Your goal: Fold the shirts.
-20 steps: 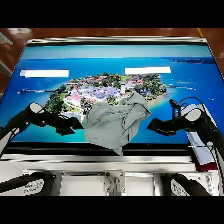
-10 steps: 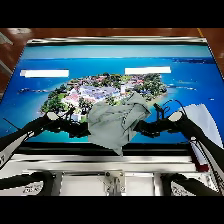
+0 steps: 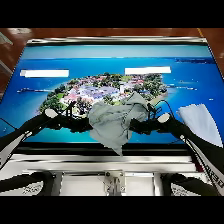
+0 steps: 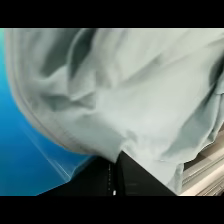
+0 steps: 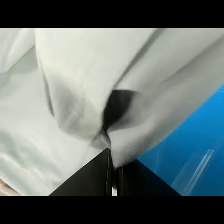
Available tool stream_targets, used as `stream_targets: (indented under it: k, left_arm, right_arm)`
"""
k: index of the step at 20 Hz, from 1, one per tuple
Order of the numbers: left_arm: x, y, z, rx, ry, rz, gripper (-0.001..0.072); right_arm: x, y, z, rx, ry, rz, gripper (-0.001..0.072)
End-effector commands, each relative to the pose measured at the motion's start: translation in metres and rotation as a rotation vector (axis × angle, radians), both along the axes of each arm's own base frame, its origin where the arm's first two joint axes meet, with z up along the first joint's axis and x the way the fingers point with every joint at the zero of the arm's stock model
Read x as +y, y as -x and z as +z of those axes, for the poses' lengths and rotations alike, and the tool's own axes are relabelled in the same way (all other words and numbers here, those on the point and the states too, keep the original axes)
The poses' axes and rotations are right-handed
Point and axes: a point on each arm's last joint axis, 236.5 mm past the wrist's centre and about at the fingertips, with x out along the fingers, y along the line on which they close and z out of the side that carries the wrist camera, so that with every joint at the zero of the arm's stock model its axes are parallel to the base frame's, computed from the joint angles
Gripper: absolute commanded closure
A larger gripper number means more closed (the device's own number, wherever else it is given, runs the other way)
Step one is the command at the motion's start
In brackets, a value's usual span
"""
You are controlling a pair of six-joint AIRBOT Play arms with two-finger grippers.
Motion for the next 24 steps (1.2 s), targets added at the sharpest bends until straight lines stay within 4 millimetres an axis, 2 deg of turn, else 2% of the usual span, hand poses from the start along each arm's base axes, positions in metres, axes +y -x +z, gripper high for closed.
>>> stream_targets:
  k: [1, 2, 3, 4, 5, 6, 7, 8, 9, 10, 11, 12, 14, 16, 17, 19, 21, 24]
  left_arm:
    - [0.000, -0.021, 0.037, -0.132, 0.021, -0.018, 0.0669]
    - [0.003, -0.035, 0.061, -0.210, 0.021, -0.015, 0.0670]
    - [0.007, -0.050, 0.098, -0.340, 0.010, -0.028, 0.0669]
    - [0.010, -0.064, 0.147, -0.492, 0.003, -0.042, 0.0670]
    - [0.016, -0.073, 0.202, -0.633, 0.006, -0.031, 0.0670]
    - [0.024, -0.076, 0.266, -0.775, 0.025, 0.004, 0.0669]
    - [0.038, -0.073, 0.338, -0.934, 0.045, 0.063, 0.0669]
    - [0.052, -0.062, 0.402, -1.074, 0.067, 0.132, 0.0669]
    - [0.068, -0.042, 0.467, -1.219, 0.093, 0.202, 0.0669]
    - [0.079, -0.017, 0.519, -1.350, 0.107, 0.241, 0.0669]
    - [0.083, 0.006, 0.556, -1.444, 0.122, 0.256, 0.0669]
    - [0.085, 0.027, 0.584, -1.517, 0.138, 0.260, 0.0669]
    - [0.087, 0.063, 0.617, -1.614, 0.158, 0.261, 0.0669]
    - [0.089, 0.090, 0.632, -1.670, 0.170, 0.263, 0.0669]
    - [0.090, 0.097, 0.634, -1.683, 0.159, 0.259, 0.0669]
    - [0.089, 0.104, 0.625, -1.678, 0.111, 0.228, 0.0669]
    - [0.087, 0.102, 0.606, -1.613, 0.065, 0.189, 0.0669]
    - [0.097, 0.077, 0.554, -1.421, -0.067, 0.183, 0.0669]
  right_arm:
    - [0.012, -0.003, 0.030, -0.077, -0.061, 0.132, 0.0643]
    - [0.016, -0.006, 0.054, -0.144, -0.088, 0.216, 0.0643]
    - [0.018, -0.011, 0.089, -0.232, -0.114, 0.286, 0.0643]
    - [0.017, -0.019, 0.127, -0.322, -0.128, 0.315, 0.0644]
    - [0.013, -0.029, 0.175, -0.439, -0.130, 0.330, 0.0644]
    - [0.009, -0.037, 0.226, -0.558, -0.134, 0.324, 0.0644]
    - [0.002, -0.042, 0.285, -0.683, -0.133, 0.293, 0.0644]
    - [-0.004, -0.043, 0.340, -0.793, -0.136, 0.251, 0.0644]
    - [-0.007, -0.035, 0.394, -0.893, -0.144, 0.229, 0.0644]
    - [-0.006, -0.022, 0.439, -0.980, -0.152, 0.237, 0.0644]
    - [-0.004, -0.008, 0.473, -1.046, -0.160, 0.255, 0.0644]
    - [-0.002, 0.005, 0.501, -1.103, -0.162, 0.272, 0.0644]
    - [-0.002, 0.030, 0.544, -1.193, -0.160, 0.285, 0.0644]
    - [-0.009, 0.046, 0.566, -1.252, -0.111, 0.279, 0.0644]
    - [-0.012, 0.051, 0.572, -1.264, -0.095, 0.276, 0.0644]
    - [-0.020, 0.055, 0.574, -1.252, -0.053, 0.252, 0.0644]
    - [-0.028, 0.053, 0.565, -1.219, 0.003, 0.249, 0.0644]
    - [-0.039, 0.041, 0.530, -1.092, 0.089, 0.268, 0.0644]
